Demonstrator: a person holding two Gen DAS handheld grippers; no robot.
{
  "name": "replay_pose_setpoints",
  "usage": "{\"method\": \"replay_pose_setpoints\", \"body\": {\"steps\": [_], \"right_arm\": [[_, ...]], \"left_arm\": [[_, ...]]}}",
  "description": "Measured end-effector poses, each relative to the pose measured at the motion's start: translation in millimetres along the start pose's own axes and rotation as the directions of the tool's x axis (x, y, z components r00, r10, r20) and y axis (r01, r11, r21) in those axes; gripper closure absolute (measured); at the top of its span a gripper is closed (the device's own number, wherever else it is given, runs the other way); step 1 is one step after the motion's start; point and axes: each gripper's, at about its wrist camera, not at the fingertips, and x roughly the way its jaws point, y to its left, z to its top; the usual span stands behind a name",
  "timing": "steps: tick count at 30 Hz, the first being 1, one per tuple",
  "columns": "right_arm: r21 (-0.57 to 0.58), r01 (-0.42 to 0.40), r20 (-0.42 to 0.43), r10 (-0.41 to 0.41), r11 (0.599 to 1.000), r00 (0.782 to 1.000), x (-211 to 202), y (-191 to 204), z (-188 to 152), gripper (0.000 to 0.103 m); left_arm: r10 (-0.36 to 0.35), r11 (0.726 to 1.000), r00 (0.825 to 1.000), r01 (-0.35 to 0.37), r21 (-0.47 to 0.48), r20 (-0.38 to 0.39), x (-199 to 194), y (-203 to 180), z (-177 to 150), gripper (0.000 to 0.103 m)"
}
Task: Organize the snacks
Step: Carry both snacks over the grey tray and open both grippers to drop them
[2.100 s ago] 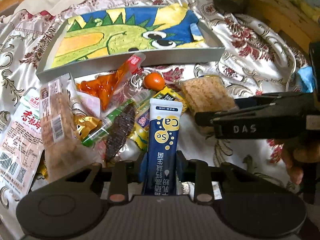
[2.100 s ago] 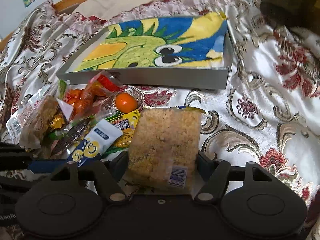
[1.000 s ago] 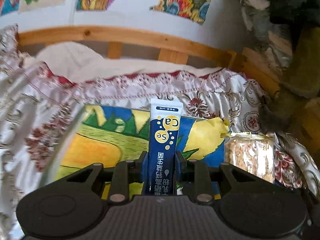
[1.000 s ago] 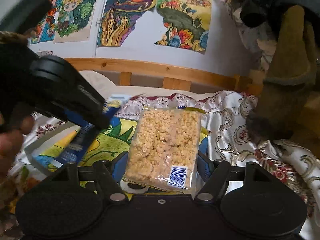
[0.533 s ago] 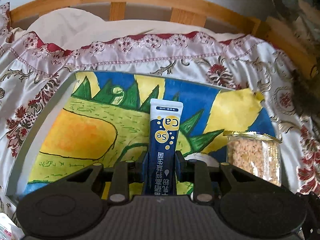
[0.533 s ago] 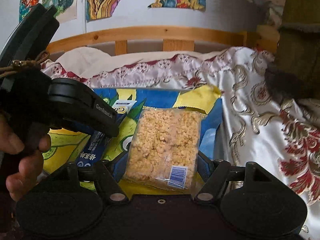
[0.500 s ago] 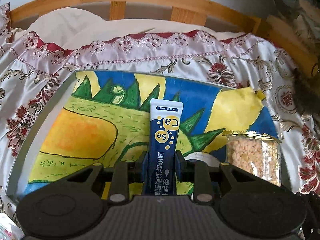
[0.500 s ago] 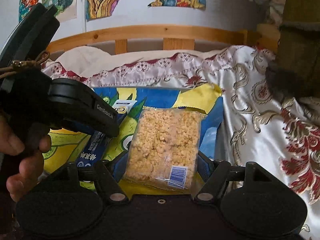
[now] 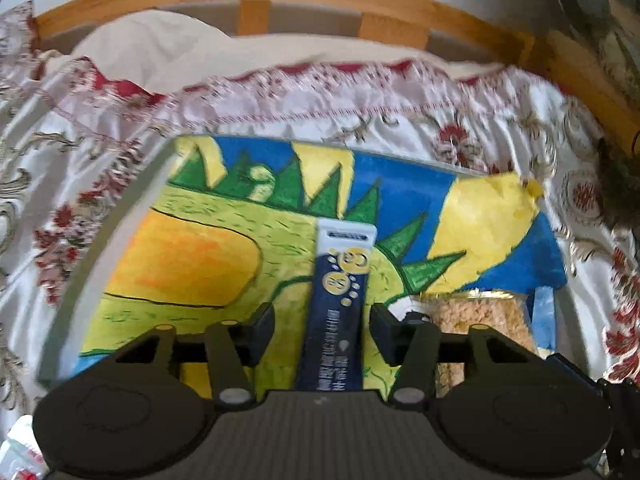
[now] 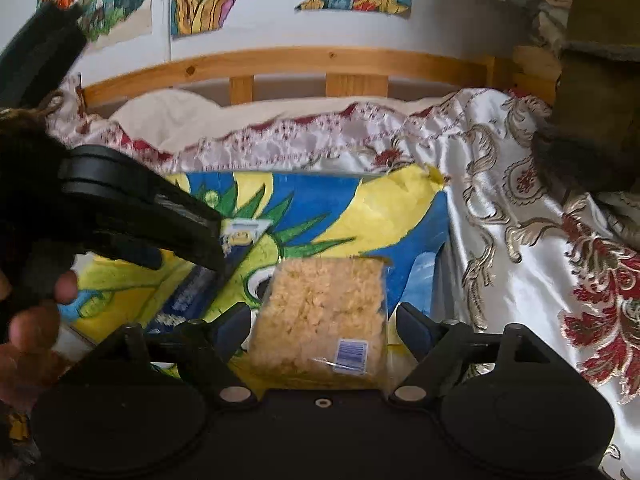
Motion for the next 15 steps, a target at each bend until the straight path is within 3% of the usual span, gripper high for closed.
{"method": "replay_pose_setpoints", "body": {"steps": [3, 4, 5, 7, 15], "right_arm": [[0.014, -0.002, 0.075, 0.001, 1.0, 0.997, -22, 2, 5, 0.013], [0.015, -0.001, 0.102, -0.001, 1.0, 0.995, -30, 3, 6, 0.008], [0.014, 0.002, 0.136, -0.004, 1.0, 0.991, -41, 5, 8, 0.002], [0.007, 0.022, 0.19, -0.023, 1.0, 0.982, -62, 9, 10, 0.001], [-0.013, 0.039, 0.326, -0.032, 0.999, 0.945, -137, 28, 10, 0.001]], "left_arm": [[-0.007, 1.0, 0.998, 0.008, -0.022, 0.057, -28, 12, -3, 0.028], [0.003, 1.0, 0.996, -0.001, -0.023, 0.088, -40, 17, -4, 0.018], [0.013, 1.0, 0.993, -0.01, -0.023, 0.12, -52, 21, -6, 0.012], [0.028, 1.0, 0.981, -0.026, -0.011, 0.194, -79, 30, -10, 0.005], [0.067, 0.995, 0.929, -0.089, 0.044, 0.364, -174, 57, -41, 0.001]]}}
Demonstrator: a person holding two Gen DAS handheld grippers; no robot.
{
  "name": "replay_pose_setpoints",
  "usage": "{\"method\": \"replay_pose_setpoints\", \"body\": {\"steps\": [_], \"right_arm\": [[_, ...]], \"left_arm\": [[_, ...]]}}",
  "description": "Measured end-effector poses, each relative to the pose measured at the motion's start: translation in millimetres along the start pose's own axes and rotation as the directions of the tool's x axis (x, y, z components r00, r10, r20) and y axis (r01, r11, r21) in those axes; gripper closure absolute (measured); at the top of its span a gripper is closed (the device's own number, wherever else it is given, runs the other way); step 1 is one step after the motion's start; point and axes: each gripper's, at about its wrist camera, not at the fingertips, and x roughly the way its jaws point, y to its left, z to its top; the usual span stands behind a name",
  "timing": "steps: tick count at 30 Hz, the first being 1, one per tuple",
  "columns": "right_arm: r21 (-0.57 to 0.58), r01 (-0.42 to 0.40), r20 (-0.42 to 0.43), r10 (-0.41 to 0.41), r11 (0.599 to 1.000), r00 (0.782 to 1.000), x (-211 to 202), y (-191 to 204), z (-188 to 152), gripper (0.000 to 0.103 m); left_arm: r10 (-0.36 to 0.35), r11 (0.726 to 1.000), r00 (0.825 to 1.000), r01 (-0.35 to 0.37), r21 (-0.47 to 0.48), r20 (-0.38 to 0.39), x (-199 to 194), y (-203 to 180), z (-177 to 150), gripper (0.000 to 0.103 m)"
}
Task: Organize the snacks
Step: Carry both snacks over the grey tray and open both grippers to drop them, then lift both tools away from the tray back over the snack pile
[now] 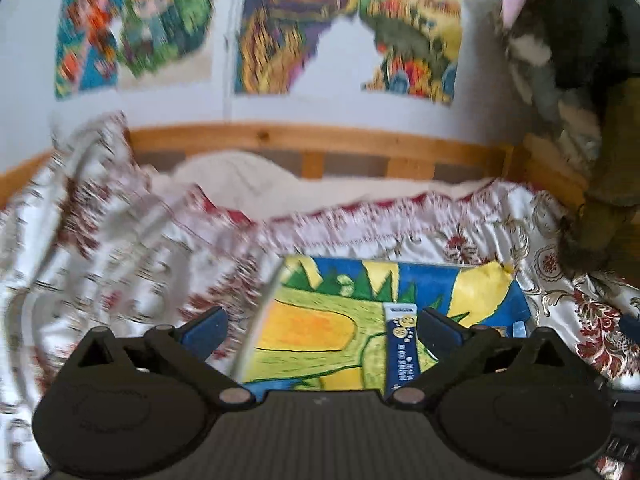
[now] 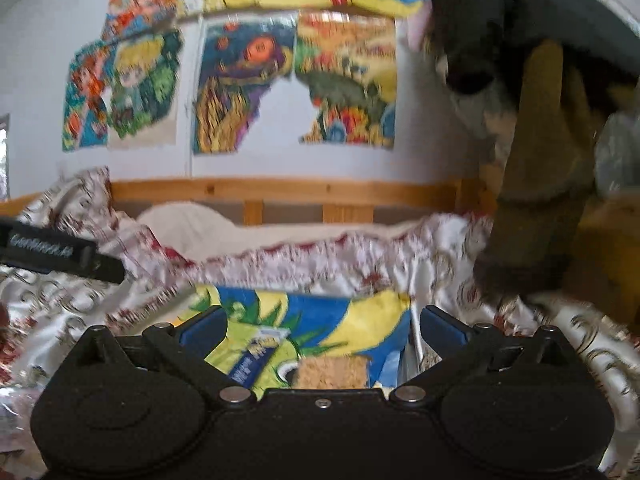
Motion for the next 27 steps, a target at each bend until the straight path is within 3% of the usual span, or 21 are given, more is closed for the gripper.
{"method": "replay_pose_setpoints", "body": {"steps": [6, 14, 20, 27], "right_arm": [[0.002, -0.03, 0.096, 0.03, 1.0, 0.995, -64, 17, 9, 0.001], [-0.046, -0.056, 0.105, 0.06, 0.997, 0.993, -139, 49, -3, 0.001], [-0.059, -0.054, 0.069, 0.058, 0.997, 0.996, -183, 59, -22, 0.001], [-0.024, -0.05, -0.032, 0.049, 0.998, 0.998, -212, 64, -44, 0.001]], "left_arm": [[0.012, 1.0, 0.998, -0.012, -0.004, 0.064, -70, 23, -20, 0.0], [0.04, 0.998, 0.999, -0.039, -0.042, 0.008, -141, 47, -57, 0.0], [0.026, 0.996, 0.997, -0.033, -0.086, -0.078, -169, 62, -78, 0.0], [0.024, 0.986, 0.985, -0.052, -0.16, -0.169, -183, 83, -111, 0.0]]}}
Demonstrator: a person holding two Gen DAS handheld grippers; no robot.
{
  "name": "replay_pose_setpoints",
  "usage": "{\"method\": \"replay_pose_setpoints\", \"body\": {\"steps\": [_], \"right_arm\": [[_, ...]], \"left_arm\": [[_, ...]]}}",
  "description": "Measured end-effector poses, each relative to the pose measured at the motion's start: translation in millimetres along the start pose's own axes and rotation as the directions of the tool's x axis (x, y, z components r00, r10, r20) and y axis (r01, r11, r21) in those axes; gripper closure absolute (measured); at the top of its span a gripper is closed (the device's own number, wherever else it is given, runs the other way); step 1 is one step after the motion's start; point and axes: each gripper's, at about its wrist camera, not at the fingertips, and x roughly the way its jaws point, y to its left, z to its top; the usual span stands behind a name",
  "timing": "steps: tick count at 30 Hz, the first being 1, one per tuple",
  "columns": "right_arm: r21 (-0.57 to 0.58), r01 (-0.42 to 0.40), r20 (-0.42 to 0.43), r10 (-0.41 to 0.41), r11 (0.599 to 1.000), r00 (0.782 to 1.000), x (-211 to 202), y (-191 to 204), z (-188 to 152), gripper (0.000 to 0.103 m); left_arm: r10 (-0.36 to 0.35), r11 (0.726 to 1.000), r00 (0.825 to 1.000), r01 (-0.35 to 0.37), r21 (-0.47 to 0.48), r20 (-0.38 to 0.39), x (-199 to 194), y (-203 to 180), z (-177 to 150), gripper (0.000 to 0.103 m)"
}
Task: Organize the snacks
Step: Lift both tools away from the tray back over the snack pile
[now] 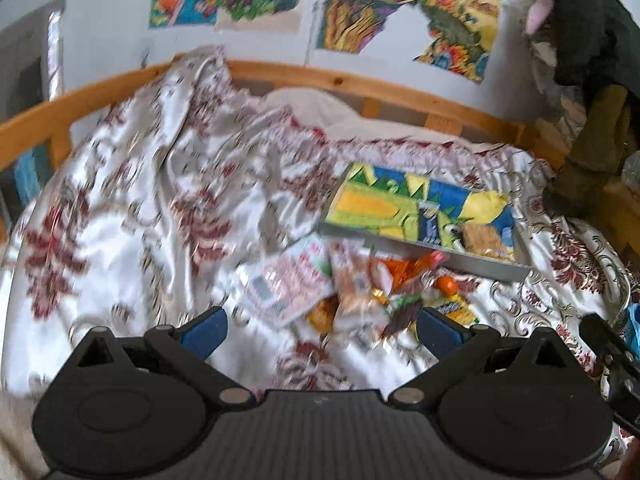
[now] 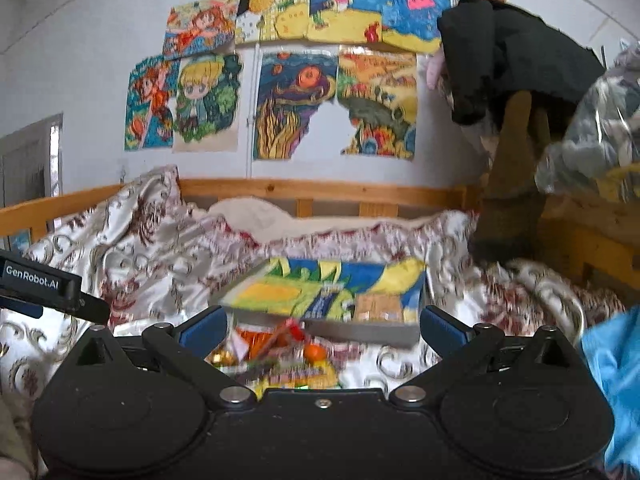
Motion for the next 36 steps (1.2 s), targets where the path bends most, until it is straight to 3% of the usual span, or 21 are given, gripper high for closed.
{"method": "replay_pose_setpoints", "body": {"steps": [6, 18, 25, 36], "right_arm": [[-0.009, 0.01, -0.068, -0.011, 1.0, 0.998, -7, 8, -12, 0.001], [-0.004, 0.019, -0.181, -0.019, 1.0, 0.983, 1, 9, -22, 0.001], [-0.011, 0.018, -0.239, -0.02, 1.0, 0.971, 10, 11, -26, 0.001], [-0.01, 0.011, -0.263, -0.013, 1.0, 0.965, 16, 12, -28, 0.001]], "left_arm": [[0.015, 0.998, 0.999, -0.018, -0.058, -0.048, -4, 12, -18, 0.0], [0.078, 0.986, 0.997, -0.077, 0.151, 0.0, -14, -18, -37, 0.0], [0.097, 0.979, 0.995, -0.091, 0.183, -0.026, -9, -21, -38, 0.0], [0.085, 0.966, 0.994, -0.065, 0.249, -0.069, -3, -27, -40, 0.001]]}}
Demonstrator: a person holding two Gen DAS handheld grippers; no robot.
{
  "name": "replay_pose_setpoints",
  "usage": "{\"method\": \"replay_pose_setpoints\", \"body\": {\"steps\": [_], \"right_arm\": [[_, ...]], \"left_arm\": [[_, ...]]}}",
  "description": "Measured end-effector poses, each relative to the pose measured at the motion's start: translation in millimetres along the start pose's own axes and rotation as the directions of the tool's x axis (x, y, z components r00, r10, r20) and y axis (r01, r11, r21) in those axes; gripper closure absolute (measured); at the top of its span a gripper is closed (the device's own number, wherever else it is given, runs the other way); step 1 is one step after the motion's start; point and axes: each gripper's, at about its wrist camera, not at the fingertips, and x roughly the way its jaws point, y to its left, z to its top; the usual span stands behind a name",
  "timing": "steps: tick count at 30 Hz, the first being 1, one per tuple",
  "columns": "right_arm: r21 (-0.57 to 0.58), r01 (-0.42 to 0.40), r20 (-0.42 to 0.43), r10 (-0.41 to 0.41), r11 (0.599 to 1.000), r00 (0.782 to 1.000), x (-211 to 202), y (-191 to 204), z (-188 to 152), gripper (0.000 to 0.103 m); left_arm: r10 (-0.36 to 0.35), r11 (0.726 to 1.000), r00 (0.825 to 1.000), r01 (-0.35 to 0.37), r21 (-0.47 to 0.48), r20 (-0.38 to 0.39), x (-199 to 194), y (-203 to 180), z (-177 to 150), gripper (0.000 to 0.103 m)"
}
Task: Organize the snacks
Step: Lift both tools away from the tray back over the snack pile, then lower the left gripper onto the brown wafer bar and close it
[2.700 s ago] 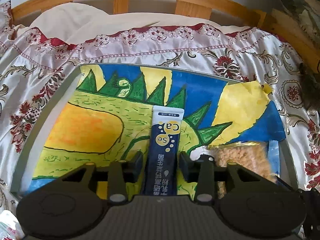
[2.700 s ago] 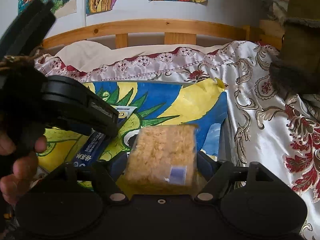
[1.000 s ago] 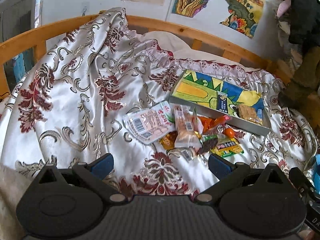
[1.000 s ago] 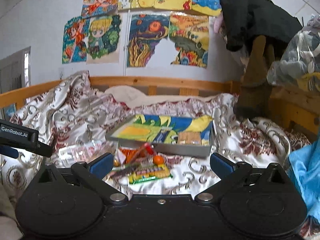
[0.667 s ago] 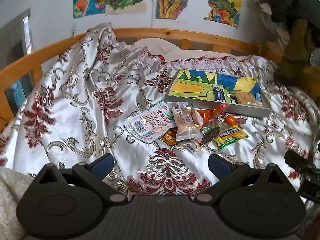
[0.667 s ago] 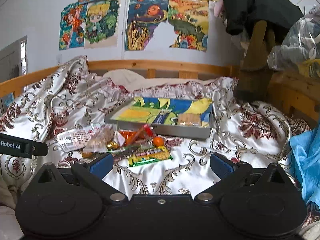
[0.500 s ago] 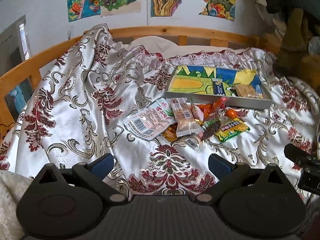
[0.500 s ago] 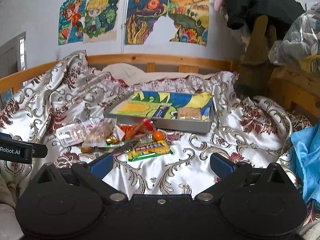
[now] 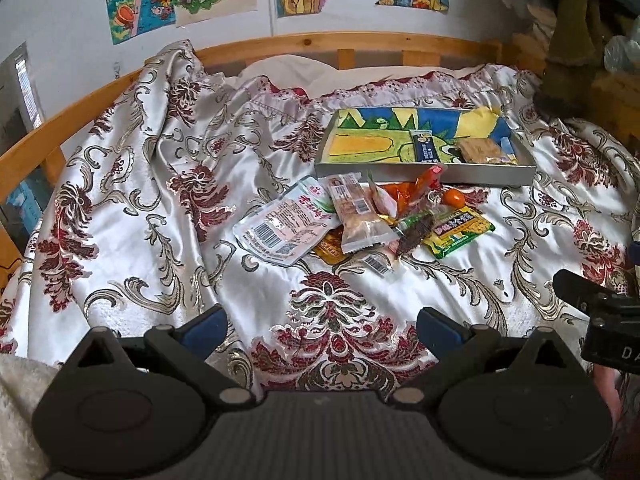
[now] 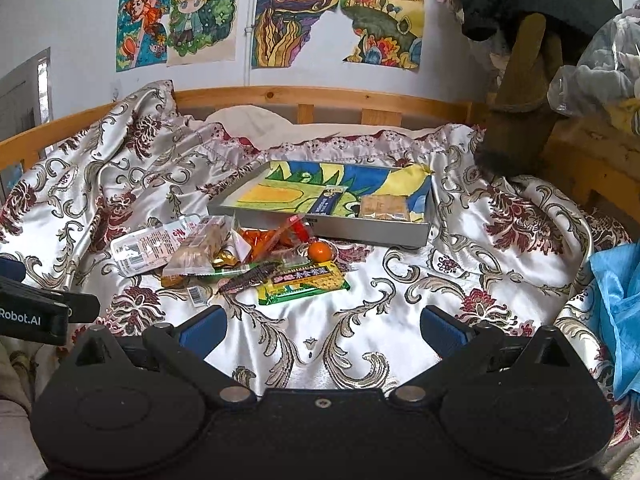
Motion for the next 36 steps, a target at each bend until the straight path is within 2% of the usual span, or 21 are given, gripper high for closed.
{"method": "replay_pose_setpoints", "body": {"steps": [6, 11, 16, 20, 23, 28, 31, 36], "right_arm": [[0.015, -0.029, -0.034, 0.03, 0.999, 0.999, 5, -2, 3, 0.001], [-0.013, -0.055, -0.046, 0.055, 0.998, 0.997, 10, -2, 9, 0.001], [-0.048, -0.066, -0.029, 0.065, 0.997, 0.997, 24, -1, 16, 0.001], [-0.105, -0.063, -0.033, 0.06, 0.992, 0.998, 48, 8, 18, 0.001], [-0.144, -0.087, -0.017, 0.085, 0.986, 0.996, 62, 17, 21, 0.001], [-0.245, -0.108, 0.013, 0.115, 0.963, 0.993, 92, 36, 24, 0.001], [-0.262, -0.107, 0.004, 0.112, 0.959, 0.994, 113, 45, 23, 0.001], [-0.231, -0.101, -0.033, 0.095, 0.968, 0.995, 146, 51, 19, 0.001]], "left_arm": [[-0.028, 0.999, 0.999, 0.027, -0.033, -0.039, 6, 6, 8, 0.0], [-0.065, 0.997, 0.996, 0.063, -0.035, -0.054, 15, 11, 28, 0.001], [-0.042, 0.998, 0.998, 0.039, -0.052, -0.057, 34, 18, 52, 0.0], [-0.02, 0.999, 0.999, 0.019, -0.051, -0.035, 49, 20, 67, 0.0], [-0.02, 1.0, 1.0, 0.019, -0.024, -0.022, 61, 19, 76, 0.0], [-0.081, 0.996, 0.997, 0.081, 0.041, -0.012, 84, 19, 95, 0.001], [-0.114, 0.991, 0.993, 0.114, 0.075, -0.003, 99, 17, 105, 0.0], [-0.135, 0.991, 0.991, 0.135, -0.01, 0.001, 126, 22, 108, 0.001]]}}
